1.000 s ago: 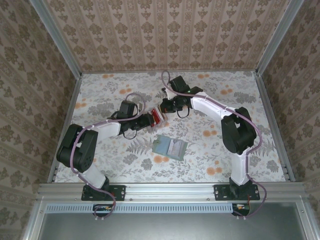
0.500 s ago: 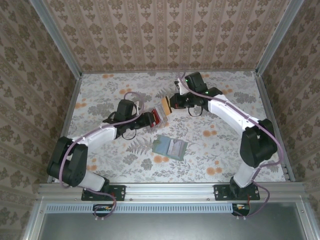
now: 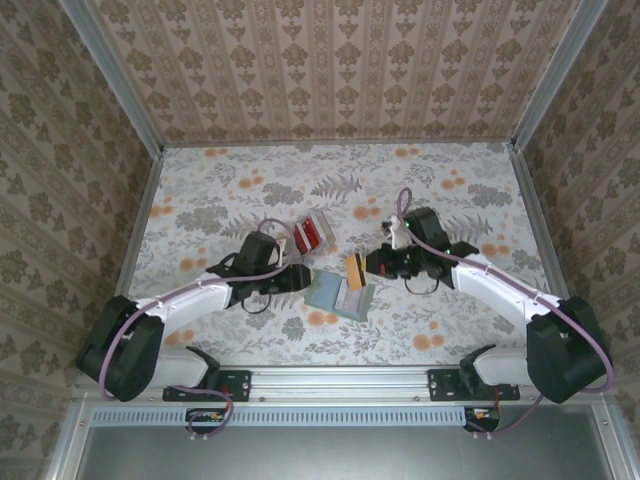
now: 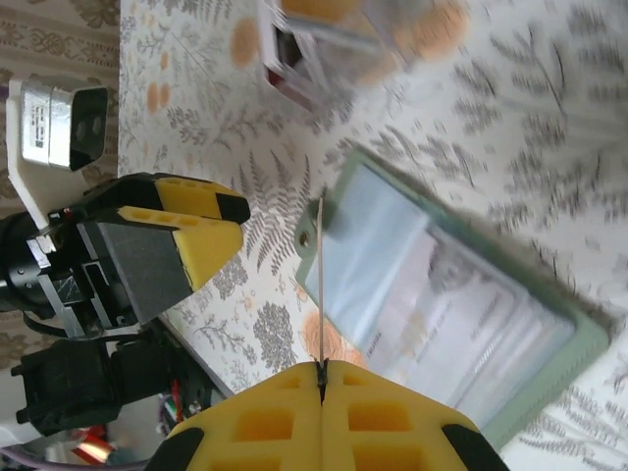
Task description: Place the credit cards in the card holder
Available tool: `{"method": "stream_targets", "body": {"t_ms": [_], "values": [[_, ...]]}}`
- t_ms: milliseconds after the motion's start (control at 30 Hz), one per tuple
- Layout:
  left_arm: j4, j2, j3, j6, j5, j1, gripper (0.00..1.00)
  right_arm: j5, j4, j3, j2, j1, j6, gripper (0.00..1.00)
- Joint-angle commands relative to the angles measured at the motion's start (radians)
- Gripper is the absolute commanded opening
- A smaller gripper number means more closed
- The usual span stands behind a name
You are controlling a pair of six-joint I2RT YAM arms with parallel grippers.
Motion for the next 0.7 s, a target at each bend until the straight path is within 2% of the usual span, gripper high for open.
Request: {"method": "stream_targets", "body": {"t_ms": [0,133,367,667], "values": [[0.042,0.029,-0.009,0.002,-0.011,-0.016,0.52,-0.035,0.146,-0.091,-0.017,0.030,0.153,0.00],[0.072,0.094,0.009,0.001,-0.012,-0.039,0.53,0.034,0.174,-0.127,0.015,0.087,0.191,0.00],[0.092,0.145,0.018,-0.009,-0.038,-0.065,0.52,0.136,0.171,-0.148,0.056,0.105,0.226,0.00],[0.137,0.149,-0.001,-0.029,-0.051,-0.084,0.50,0.140,0.219,-0.119,0.178,0.116,0.251,0.00]]}}
